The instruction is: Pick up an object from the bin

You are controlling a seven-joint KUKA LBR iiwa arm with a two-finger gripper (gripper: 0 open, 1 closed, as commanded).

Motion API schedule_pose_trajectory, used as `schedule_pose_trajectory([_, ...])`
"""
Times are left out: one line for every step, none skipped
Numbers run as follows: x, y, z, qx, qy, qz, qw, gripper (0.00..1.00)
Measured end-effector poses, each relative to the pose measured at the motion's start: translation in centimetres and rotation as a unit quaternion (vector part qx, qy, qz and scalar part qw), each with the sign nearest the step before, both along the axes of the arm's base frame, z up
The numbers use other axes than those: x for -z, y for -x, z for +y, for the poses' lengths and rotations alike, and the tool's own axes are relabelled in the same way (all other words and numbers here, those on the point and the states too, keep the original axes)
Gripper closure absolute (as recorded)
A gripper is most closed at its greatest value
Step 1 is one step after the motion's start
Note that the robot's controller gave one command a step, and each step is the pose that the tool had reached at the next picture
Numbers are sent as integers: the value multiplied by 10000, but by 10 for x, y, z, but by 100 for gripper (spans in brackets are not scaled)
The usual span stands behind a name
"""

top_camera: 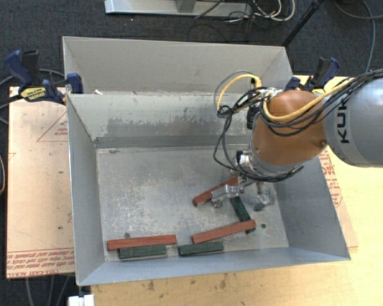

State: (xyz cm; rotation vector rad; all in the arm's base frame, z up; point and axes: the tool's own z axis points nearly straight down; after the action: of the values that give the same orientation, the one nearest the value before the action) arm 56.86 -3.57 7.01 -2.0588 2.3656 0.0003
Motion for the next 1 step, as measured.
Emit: schedule_pose_trajectory([0,0,-1,13,2,7,10000,100])
